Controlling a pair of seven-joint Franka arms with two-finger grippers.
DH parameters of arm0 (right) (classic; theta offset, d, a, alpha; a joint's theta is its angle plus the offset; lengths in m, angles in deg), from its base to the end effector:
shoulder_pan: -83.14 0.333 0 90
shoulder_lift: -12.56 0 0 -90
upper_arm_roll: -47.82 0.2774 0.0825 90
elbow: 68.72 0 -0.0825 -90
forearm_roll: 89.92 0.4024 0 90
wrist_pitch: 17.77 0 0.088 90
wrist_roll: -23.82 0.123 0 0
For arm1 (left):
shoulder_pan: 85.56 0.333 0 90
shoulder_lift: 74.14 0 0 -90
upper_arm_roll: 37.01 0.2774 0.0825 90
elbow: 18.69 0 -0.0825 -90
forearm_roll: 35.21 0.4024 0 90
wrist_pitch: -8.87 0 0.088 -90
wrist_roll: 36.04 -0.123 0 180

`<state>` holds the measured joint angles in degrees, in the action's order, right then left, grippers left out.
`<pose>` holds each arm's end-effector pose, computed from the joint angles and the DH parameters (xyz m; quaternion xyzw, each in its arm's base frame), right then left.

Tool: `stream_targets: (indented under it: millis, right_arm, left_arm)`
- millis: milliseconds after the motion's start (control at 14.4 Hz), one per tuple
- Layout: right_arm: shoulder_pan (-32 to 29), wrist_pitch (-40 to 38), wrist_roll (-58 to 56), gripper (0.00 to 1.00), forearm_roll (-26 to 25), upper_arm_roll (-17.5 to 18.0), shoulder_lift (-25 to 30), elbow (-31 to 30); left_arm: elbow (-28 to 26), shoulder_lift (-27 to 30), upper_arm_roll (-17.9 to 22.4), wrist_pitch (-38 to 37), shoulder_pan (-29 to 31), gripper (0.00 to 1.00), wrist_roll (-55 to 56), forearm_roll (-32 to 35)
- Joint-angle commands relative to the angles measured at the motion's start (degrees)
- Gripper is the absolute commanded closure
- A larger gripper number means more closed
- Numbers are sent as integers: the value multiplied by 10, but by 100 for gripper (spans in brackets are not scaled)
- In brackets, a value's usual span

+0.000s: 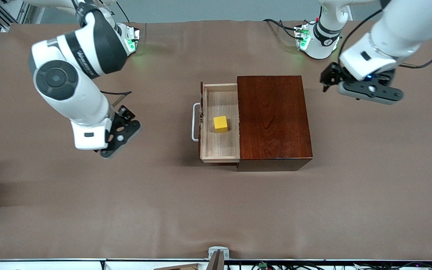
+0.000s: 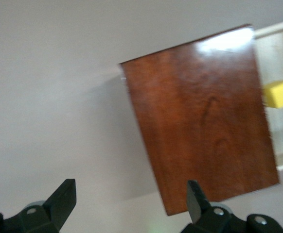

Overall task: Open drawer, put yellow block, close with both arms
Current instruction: 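Withdraw the right gripper while the left gripper moves to the drawer handle, then push the drawer closed into the box with the left gripper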

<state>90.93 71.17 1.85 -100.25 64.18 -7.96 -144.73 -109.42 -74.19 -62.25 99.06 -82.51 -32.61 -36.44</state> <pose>0.6147 0.2233 0.4744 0.9185 0.3889 -0.0586 0.0413 0.5295 -0.2187 0.5635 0.9866 -0.1629 -0.0074 0.0095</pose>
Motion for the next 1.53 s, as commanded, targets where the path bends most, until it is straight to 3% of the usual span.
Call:
stream_targets:
  millis: [0, 278, 487, 626, 765, 1182, 1460]
  right_arm:
    - [-61, -23, 12, 0, 4, -3, 53, -5]
    - [-63, -24, 129, 0, 15, -95, 103, -25]
    - [-70, -24, 204, 0, 27, -109, 174, -89]
    - [-78, -24, 225, 0, 89, -140, 204, -127]
    - [-78, -28, 225, 0, 113, -159, 212, -132]
    - [-91, -47, 270, 0, 113, -158, 233, -135]
    - [-92, -61, 283, 0, 109, -158, 234, -135]
  left_arm:
    - [20, -1, -62, -6, 6, 0, 0, -20]
    - [20, -4, -146, 4, 3, 0, 21, -18]
    - [23, -42, -198, 56, -17, 0, 13, -16]
    - [47, -99, -218, 105, -45, 0, 4, -14]
    - [81, -164, -216, 140, -90, 0, -53, 0]
    - [142, -333, -209, 268, -187, 0, -118, 165]
    - [147, -410, -205, 334, -207, 0, -229, 222]
